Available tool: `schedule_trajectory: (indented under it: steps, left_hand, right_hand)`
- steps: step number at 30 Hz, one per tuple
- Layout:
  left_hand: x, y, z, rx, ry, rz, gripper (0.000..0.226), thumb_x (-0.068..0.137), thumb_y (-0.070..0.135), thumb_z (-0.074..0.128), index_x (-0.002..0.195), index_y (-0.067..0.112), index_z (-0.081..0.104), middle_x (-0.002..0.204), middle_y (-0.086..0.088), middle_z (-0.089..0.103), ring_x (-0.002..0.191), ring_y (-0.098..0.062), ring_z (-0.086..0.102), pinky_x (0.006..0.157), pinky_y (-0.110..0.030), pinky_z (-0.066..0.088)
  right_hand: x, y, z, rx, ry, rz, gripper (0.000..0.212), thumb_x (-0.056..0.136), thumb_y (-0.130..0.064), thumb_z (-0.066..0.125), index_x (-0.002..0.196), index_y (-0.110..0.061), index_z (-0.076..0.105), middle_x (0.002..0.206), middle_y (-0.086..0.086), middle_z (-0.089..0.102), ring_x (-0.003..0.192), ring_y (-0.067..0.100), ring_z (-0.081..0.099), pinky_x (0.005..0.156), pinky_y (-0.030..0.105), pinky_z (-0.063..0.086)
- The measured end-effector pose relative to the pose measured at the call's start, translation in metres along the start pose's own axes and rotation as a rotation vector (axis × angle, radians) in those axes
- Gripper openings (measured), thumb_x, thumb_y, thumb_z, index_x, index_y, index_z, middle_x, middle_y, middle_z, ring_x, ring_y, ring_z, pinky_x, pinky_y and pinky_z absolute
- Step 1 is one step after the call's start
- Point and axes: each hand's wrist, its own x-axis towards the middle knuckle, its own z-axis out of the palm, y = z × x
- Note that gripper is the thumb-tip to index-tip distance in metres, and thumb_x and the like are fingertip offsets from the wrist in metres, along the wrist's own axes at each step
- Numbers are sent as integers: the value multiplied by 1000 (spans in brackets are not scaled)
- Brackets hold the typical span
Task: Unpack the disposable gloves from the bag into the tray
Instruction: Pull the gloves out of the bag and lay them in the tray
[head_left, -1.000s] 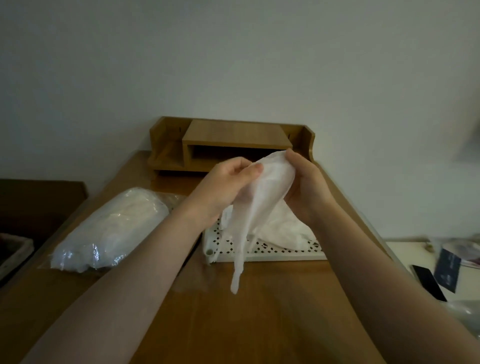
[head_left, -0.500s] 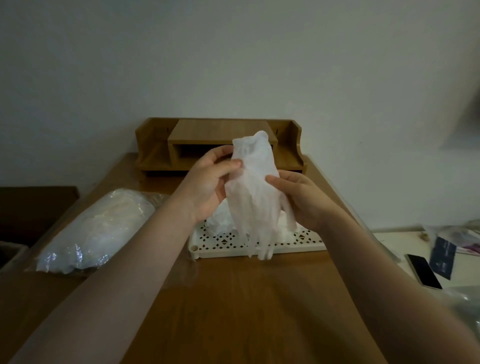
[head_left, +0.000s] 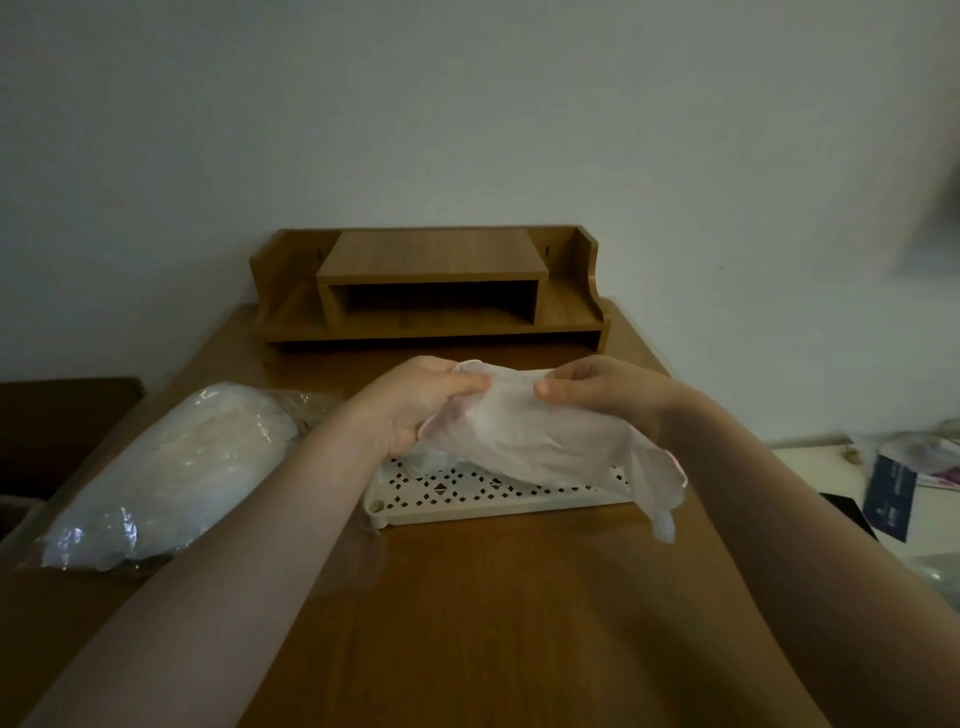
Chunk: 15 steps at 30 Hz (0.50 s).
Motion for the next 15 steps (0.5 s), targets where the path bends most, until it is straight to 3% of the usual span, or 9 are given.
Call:
schedule_trajectory:
  steps: [4,7,11,13,15]
  left_hand:
    - [9,-2,-2,10,28,106,21,91,27,59,105,14,68,100,-5,72,94,-22,69,83,-36,54]
    - [19,-1,-8,13,73,173,18,93,26,57,103,16,68,100,-2,72,93,-19,68,82,-33,53]
    - [38,-1,-17,-37,88,215,19,95,22,53,104,13,68,101,-5,72,94,-19,68,82,-33,54]
    - [48,-1,-19,-49,124,221,19,95,22,53,103,14,68,103,-6,71,98,-22,67,87,-35,53]
    - [60,0,-20,19,185,238,18,96,25,51,100,18,67,103,-4,70,99,-21,65,89,-37,51]
  right_hand:
    - [7,17,-24,95,-222,116,43,65,-38,84,93,-7,71,94,12,70,83,23,70,67,31,58]
    - [10,37,-42,316,-248,48,58,66,-31,84,112,-2,64,104,16,69,87,27,70,69,35,59]
    - [19,51,-61,533,-85,-8,65,61,-31,87,113,-2,62,100,14,70,85,26,70,68,35,59]
    - [25,47,-66,539,12,32,47,77,-27,74,115,-2,60,100,14,70,83,26,70,66,35,58]
    - [34,41,-67,317,223,31,27,89,-24,62,109,-6,63,99,13,69,81,24,70,66,33,57]
